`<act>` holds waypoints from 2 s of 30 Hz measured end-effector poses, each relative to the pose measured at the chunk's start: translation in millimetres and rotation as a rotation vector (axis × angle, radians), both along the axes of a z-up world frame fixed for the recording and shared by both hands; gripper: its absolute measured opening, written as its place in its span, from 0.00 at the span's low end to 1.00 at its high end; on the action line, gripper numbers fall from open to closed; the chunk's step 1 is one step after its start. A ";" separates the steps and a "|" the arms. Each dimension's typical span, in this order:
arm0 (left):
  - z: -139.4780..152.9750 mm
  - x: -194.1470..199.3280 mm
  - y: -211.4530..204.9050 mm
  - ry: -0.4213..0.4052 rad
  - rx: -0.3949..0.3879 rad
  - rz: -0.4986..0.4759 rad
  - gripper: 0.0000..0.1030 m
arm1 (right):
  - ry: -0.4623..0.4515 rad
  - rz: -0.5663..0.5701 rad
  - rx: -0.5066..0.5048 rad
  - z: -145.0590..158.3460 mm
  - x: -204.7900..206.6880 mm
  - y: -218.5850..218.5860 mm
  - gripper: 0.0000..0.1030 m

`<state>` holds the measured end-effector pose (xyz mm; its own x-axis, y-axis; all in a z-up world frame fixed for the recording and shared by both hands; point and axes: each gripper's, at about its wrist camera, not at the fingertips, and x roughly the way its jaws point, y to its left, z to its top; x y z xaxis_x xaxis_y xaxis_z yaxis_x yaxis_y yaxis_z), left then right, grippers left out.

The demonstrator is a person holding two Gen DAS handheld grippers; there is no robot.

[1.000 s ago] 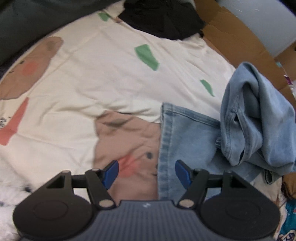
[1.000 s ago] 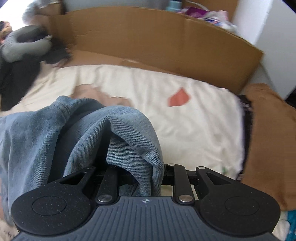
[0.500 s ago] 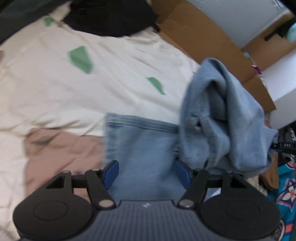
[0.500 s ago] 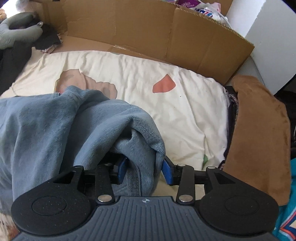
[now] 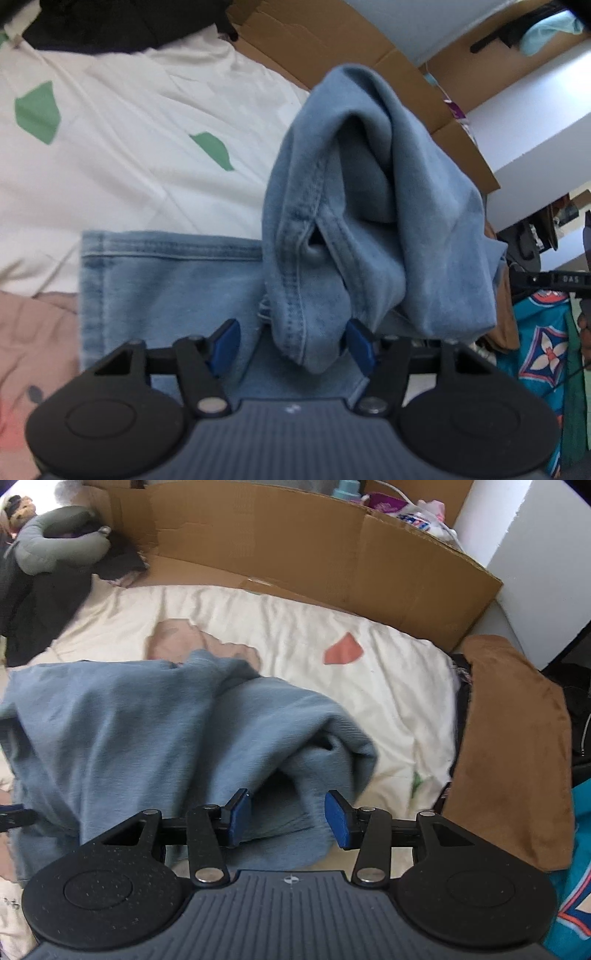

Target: Fold clothes

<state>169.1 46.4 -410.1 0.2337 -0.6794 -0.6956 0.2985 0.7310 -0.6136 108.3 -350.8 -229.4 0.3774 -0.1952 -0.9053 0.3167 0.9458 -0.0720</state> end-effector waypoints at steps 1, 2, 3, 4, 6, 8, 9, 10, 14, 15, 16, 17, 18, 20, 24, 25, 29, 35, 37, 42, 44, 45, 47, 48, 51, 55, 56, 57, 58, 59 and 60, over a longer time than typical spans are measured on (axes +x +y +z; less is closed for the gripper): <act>-2.0 0.2 -0.6 0.005 -0.011 0.001 0.49 | -0.012 0.005 0.008 1.6 -0.3 5.3 0.50; -3.7 0.8 0.1 0.016 -0.029 0.003 0.46 | -0.018 0.014 0.019 2.7 0.3 10.1 0.51; -5.2 1.5 1.6 0.030 -0.051 0.006 0.35 | -0.023 0.020 0.031 3.5 1.1 15.0 0.52; -6.7 2.2 3.1 0.043 -0.073 0.008 0.28 | -0.027 0.026 0.048 3.7 1.9 20.7 0.53; -4.5 3.2 7.7 0.044 -0.097 0.030 0.26 | -0.027 0.052 0.082 1.0 4.3 30.9 0.58; 2.1 3.2 12.9 0.010 -0.101 0.045 0.21 | -0.019 0.083 0.107 -4.1 7.0 40.6 0.61; 5.2 3.4 16.0 -0.004 -0.102 0.054 0.19 | -0.010 0.093 0.115 -7.8 8.2 45.3 0.62; 8.4 4.2 19.7 -0.014 -0.104 0.065 0.17 | -0.001 0.097 0.124 -11.9 9.6 49.8 0.63; 22.2 8.1 35.3 -0.052 -0.116 0.105 0.14 | 0.027 0.104 0.156 -31.2 16.1 62.7 0.66; 25.7 9.2 38.8 -0.060 -0.118 0.112 0.13 | 0.032 0.104 0.163 -36.1 17.9 65.3 0.67; 29.4 10.2 40.8 -0.069 -0.118 0.117 0.13 | 0.033 0.101 0.168 -40.7 20.2 66.8 0.67; 33.7 13.0 42.2 -0.080 -0.118 0.120 0.13 | 0.032 0.098 0.173 -44.9 22.4 68.1 0.67; 38.2 16.9 43.6 -0.091 -0.118 0.122 0.13 | 0.025 0.094 0.177 -47.1 24.5 68.5 0.66; 48.2 20.6 46.1 -0.114 -0.116 0.128 0.13 | 0.019 0.102 0.190 -49.1 30.7 70.1 0.51; 52.7 34.0 64.8 -0.097 -0.113 0.188 0.12 | 0.008 0.147 0.181 -44.6 42.9 77.6 0.00; 54.5 37.3 70.8 -0.093 -0.112 0.208 0.12 | -0.012 0.156 0.188 -40.2 44.2 78.0 0.00; 70.5 43.4 91.6 -0.112 -0.104 0.246 0.12 | -0.086 0.194 0.197 -19.3 49.9 82.9 0.00; 98.2 48.3 117.4 -0.161 -0.077 0.279 0.12 | -0.172 0.226 0.214 6.5 60.7 95.4 0.00; 106.1 50.3 129.4 -0.169 -0.072 0.314 0.12 | -0.189 0.236 0.226 11.3 67.0 99.4 0.00; 125.9 56.6 155.0 -0.198 -0.041 0.367 0.12 | -0.242 0.271 0.256 23.8 85.7 108.1 0.00; 131.8 62.3 162.9 -0.211 -0.023 0.375 0.12 | -0.262 0.282 0.262 27.0 94.7 112.7 0.00; 133.9 66.0 166.5 -0.217 -0.014 0.381 0.12 | -0.271 0.286 0.262 27.9 99.8 115.0 0.00; 137.1 74.1 173.3 -0.231 0.001 0.393 0.12 | -0.291 0.291 0.264 29.1 110.2 118.3 0.00; 138.5 78.3 176.2 -0.241 0.009 0.398 0.12 | -0.302 0.290 0.263 28.7 116.9 119.5 0.00; 142.6 96.6 184.0 -0.268 0.031 0.412 0.12 | -0.334 0.280 0.267 27.8 137.1 121.9 0.00; 139.5 124.6 187.3 -0.288 0.058 0.404 0.12 | -0.364 0.254 0.266 25.7 162.1 122.7 0.00; 138.1 132.3 186.7 -0.292 0.060 0.399 0.12 | -0.367 0.249 0.260 24.6 168.0 122.6 0.00; 137.5 139.1 185.2 -0.299 0.064 0.390 0.12 | -0.371 0.245 0.254 23.6 173.9 122.3 0.00; 136.8 145.7 183.2 -0.307 0.071 0.381 0.12 | -0.373 0.246 0.247 23.3 179.2 121.3 0.00; 135.6 152.6 181.6 -0.315 0.076 0.373 0.12 | -0.375 0.246 0.240 23.0 184.4 120.3 0.00; 134.2 159.9 180.7 -0.319 0.077 0.369 0.12 | -0.377 0.246 0.234 22.7 189.7 119.3 0.00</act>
<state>329.0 227.1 -275.9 0.6586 -0.4607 -0.5950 0.1758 0.8630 -0.4736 298.0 -231.5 -206.8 0.6956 0.1321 -0.7062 0.0456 0.9728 0.2269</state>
